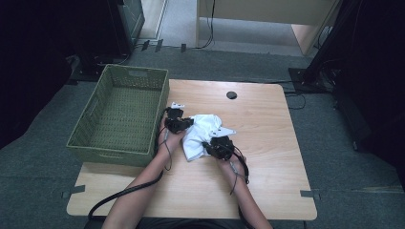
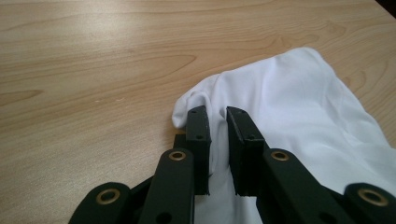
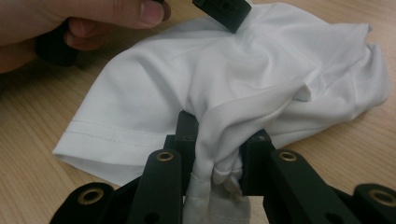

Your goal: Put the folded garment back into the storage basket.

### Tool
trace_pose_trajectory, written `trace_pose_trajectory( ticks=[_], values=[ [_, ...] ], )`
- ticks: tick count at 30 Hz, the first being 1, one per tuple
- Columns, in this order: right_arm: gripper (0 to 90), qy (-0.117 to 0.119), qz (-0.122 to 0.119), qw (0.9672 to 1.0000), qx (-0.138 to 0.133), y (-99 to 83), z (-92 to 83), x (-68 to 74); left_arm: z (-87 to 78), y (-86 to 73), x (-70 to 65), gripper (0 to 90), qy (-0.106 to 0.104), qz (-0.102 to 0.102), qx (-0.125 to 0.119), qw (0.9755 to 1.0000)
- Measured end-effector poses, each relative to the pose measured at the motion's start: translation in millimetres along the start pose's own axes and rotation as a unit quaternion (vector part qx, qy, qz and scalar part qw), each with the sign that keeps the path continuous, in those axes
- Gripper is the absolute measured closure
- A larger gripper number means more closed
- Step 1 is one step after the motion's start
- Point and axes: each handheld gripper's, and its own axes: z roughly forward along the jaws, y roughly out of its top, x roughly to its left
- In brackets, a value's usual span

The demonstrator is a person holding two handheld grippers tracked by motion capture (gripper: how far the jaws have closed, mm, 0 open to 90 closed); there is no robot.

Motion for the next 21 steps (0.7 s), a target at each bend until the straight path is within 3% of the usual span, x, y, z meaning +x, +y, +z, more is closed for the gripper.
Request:
trace_pose_trajectory(
  ticks=[11,14,21],
  values=[
    [75.0,0.018,0.013,0.9996,-0.019,17.0,-26.7,-6.1,-23.3,29.2,-14.0,80.4,-0.029,-0.021,0.006,0.9994],
    [75.0,0.023,0.017,0.9993,-0.025,21.5,-33.6,-6.9,-28.2,33.4,-16.7,80.4,-0.028,-0.021,0.006,0.9994],
    [75.0,0.017,0.0,0.9995,-0.028,29.3,-45.0,-6.3,-36.7,41.5,-24.8,80.4,-0.032,-0.012,0.005,0.9994]
  ],
)
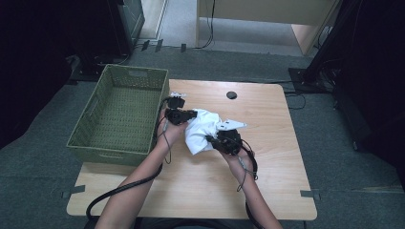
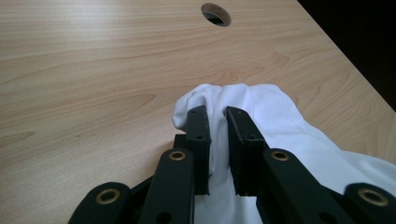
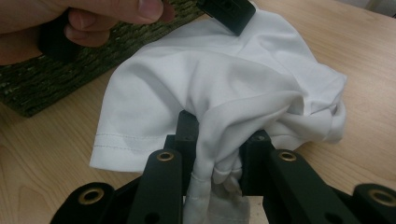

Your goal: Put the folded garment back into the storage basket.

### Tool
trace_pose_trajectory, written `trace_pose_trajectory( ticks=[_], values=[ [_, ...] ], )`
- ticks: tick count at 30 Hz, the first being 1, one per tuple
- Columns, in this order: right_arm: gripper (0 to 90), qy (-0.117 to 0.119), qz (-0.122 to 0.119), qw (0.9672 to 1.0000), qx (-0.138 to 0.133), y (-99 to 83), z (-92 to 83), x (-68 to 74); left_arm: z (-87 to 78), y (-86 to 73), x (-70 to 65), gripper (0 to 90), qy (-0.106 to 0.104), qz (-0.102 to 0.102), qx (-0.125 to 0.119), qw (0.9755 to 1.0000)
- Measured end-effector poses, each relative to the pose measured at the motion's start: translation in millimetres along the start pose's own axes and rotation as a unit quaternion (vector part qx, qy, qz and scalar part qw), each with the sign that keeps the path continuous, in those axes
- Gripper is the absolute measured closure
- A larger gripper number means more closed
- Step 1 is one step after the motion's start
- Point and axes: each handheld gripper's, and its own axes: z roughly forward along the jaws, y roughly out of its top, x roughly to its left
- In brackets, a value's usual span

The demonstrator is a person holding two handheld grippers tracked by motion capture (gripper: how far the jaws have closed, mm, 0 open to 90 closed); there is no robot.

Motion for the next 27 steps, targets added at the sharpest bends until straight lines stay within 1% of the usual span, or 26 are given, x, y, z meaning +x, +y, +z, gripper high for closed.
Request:
trace_pose_trajectory(
  ticks=[2,5,11,18,22,24,27],
  values=[
    [75.0,0.003,-0.001,1.0,-0.003,2.9,-2.7,0.8,-3.9,3.1,-1.8,80.4,-0.001,0.0,-0.002,1.0],
    [75.0,0.003,-0.009,0.9999,-0.004,8.0,-5.4,3.2,-11.0,8.3,-6.8,80.4,0.008,0.009,-0.008,0.9999],
    [75.0,0.005,-0.016,0.9998,-0.007,17.8,-7.5,7.6,-24.4,18.5,-13.5,80.4,0.015,0.019,-0.014,0.9996],
    [75.0,0.007,-0.022,0.9995,-0.019,31.3,-11.3,13.6,-36.5,30.4,-9.4,80.4,0.025,0.018,-0.014,0.9994],
    [75.0,0.009,-0.026,0.9993,-0.025,39.6,-12.0,16.1,-43.9,35.3,-6.2,80.5,0.025,0.013,-0.017,0.9995],
    [75.0,0.009,-0.027,0.9993,-0.025,43.5,-11.7,17.8,-47.9,37.6,-5.0,80.4,0.029,0.017,-0.018,0.9993],
    [75.0,0.012,-0.033,0.999,-0.028,50.0,-11.7,20.7,-54.4,40.6,-2.5,80.4,0.034,0.017,-0.022,0.9991]
  ],
)
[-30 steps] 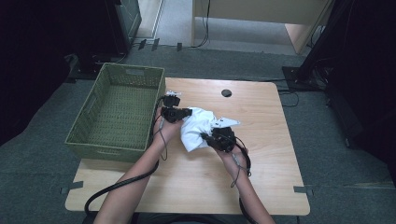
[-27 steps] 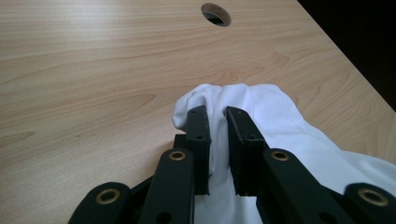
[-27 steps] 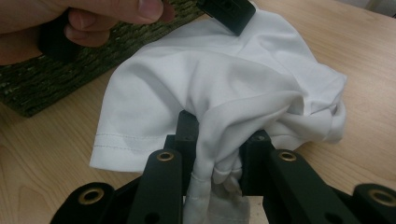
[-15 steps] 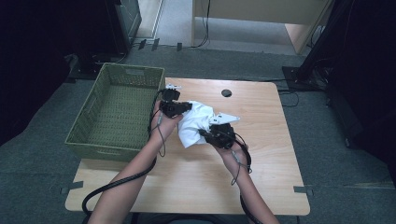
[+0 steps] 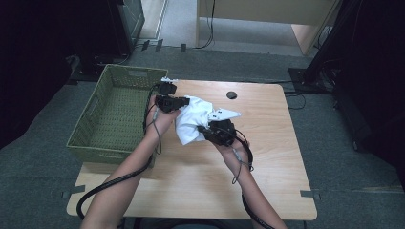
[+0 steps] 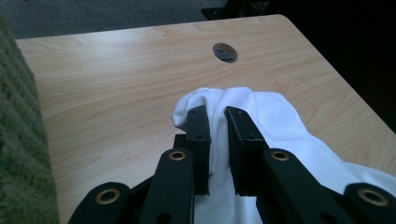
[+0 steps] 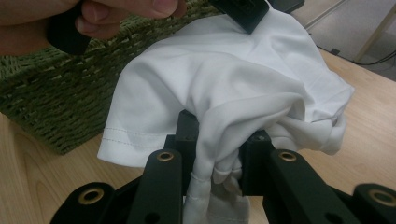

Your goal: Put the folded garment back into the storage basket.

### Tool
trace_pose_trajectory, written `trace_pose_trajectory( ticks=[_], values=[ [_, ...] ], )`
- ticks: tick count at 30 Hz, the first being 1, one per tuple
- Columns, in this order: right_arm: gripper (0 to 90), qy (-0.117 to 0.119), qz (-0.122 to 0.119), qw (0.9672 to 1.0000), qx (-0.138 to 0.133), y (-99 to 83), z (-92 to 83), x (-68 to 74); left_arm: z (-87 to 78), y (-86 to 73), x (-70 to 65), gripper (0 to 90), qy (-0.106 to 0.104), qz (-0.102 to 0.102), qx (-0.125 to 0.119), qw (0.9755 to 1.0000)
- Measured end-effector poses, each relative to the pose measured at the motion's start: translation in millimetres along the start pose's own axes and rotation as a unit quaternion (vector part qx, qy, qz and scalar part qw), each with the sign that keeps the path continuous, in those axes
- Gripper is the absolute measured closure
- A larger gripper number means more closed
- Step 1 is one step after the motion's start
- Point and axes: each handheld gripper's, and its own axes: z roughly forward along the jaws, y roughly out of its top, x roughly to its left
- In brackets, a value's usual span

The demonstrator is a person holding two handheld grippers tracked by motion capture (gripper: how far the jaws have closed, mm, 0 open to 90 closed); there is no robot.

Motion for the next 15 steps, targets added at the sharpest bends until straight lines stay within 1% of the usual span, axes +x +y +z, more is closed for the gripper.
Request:
trace_pose_trajectory(
  ticks=[2,6,8,11,15],
  values=[
    [75.0,0.003,-0.001,1.0,-0.003,4.4,0.2,2.1,-4.9,1.8,2.8,80.4,0.0,-0.004,-0.002,1.0],
    [75.0,0.009,-0.006,0.9999,-0.005,12.6,3.0,6.1,-15.5,4.5,8.3,80.4,0.008,-0.005,-0.009,0.9999],
    [75.0,0.011,-0.01,0.9999,-0.004,16.1,5.3,8.5,-19.0,5.1,11.0,80.4,0.012,-0.006,-0.009,0.9999],
    [75.0,0.015,-0.013,0.9998,-0.004,21.2,8.9,12.5,-24.3,5.2,16.1,80.4,0.014,-0.012,-0.013,0.9997],
    [75.0,0.021,-0.017,0.9996,-0.006,27.1,13.0,17.1,-30.7,5.3,21.5,80.4,0.021,-0.013,-0.015,0.9996]
  ],
)
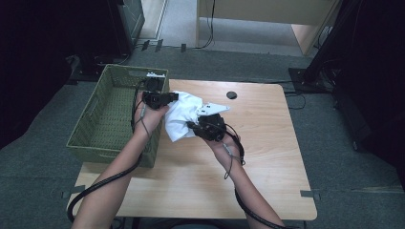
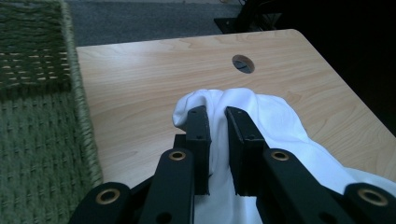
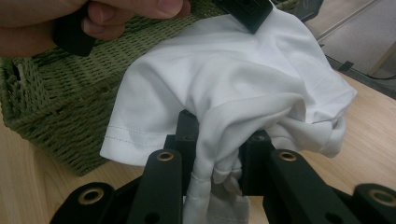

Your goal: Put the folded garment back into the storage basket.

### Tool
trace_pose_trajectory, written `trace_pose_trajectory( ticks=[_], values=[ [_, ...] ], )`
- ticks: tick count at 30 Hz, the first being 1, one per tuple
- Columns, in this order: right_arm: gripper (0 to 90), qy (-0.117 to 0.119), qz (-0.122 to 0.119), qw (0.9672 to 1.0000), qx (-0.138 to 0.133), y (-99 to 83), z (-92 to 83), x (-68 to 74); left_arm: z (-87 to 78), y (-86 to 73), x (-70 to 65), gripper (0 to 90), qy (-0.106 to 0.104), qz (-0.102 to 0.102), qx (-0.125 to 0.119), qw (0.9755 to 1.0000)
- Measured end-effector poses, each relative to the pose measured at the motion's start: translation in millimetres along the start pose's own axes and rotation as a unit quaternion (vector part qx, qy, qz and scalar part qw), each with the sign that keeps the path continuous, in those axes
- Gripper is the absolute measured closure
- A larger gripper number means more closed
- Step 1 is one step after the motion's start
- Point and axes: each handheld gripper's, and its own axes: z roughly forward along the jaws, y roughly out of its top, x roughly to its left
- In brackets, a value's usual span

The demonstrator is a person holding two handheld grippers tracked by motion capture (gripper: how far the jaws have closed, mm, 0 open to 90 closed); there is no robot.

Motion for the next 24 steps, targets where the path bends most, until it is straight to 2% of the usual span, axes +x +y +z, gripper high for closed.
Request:
trace_pose_trajectory(
  ticks=[10,24],
  values=[
    [74.9,0.019,-0.003,0.9998,0.0,14.8,11.7,11.5,-15.8,0.2,16.7,80.4,0.014,-0.008,-0.006,0.9999],
    [74.9,0.025,-0.014,0.9996,-0.003,37.4,25.4,25.7,-34.0,6.6,35.7,80.4,0.03,-0.015,-0.014,0.9994]
  ],
)
